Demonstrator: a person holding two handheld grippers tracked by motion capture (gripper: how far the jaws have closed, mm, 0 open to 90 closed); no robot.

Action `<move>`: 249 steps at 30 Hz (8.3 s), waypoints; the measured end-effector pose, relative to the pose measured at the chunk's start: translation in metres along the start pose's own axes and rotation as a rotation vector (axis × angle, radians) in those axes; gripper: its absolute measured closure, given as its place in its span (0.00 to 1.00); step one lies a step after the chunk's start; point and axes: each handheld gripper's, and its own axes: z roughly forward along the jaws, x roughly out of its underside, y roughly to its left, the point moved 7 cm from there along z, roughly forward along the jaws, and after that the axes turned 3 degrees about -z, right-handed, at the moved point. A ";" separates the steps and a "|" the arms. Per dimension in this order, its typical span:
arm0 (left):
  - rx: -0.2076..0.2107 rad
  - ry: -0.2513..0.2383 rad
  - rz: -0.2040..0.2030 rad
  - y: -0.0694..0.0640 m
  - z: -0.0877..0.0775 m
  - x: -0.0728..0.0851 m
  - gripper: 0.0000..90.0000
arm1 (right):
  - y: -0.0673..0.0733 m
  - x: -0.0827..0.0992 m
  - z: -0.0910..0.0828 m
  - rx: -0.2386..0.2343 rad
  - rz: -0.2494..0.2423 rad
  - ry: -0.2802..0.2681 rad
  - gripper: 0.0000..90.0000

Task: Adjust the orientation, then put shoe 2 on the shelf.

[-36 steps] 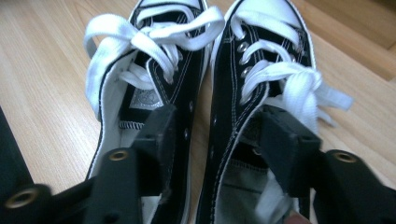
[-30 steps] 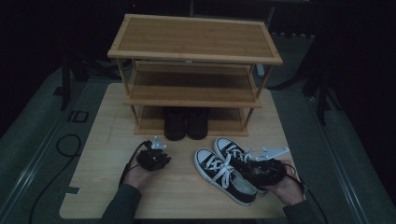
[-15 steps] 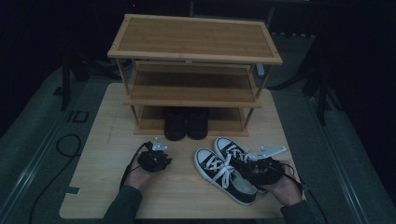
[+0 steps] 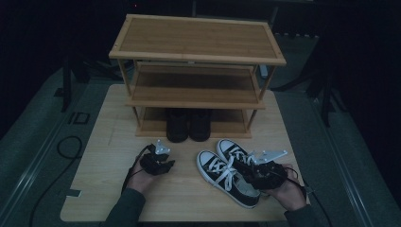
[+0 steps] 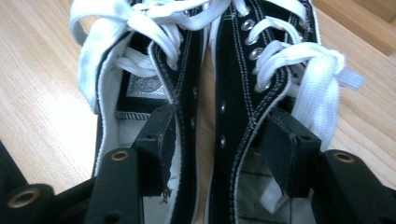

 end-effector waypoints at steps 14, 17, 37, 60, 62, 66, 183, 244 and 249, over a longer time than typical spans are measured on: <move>0.001 -0.016 -0.005 0.000 0.001 0.001 0.66 | 0.007 -0.012 0.021 0.034 0.051 0.061 0.42; 0.003 -0.019 -0.008 0.000 0.001 0.001 0.66 | 0.007 -0.013 0.027 0.040 0.070 0.077 0.45; 0.001 -0.029 -0.004 0.001 0.000 0.002 0.63 | -0.003 -0.015 0.035 -0.006 0.021 0.072 0.94; -0.009 -0.109 -0.030 0.001 0.001 0.007 0.59 | -0.027 -0.018 0.014 -0.019 -0.014 0.044 0.95; -0.010 -0.114 -0.030 0.001 0.001 0.008 0.59 | -0.029 -0.020 0.010 -0.019 -0.023 0.041 0.95; -0.008 -0.128 -0.030 0.001 0.001 0.009 0.59 | -0.031 -0.022 0.007 -0.014 -0.029 0.037 0.95; -0.006 -0.128 -0.036 0.000 -0.001 0.010 0.58 | -0.024 -0.206 -0.073 -0.242 -0.350 -0.116 0.96; -0.005 -0.123 -0.029 0.000 -0.001 0.011 0.58 | -0.055 -0.266 -0.024 0.038 -0.090 -0.182 0.95; -0.004 -0.126 -0.031 0.000 -0.001 0.011 0.58 | -0.055 -0.266 -0.020 0.086 -0.102 -0.177 0.95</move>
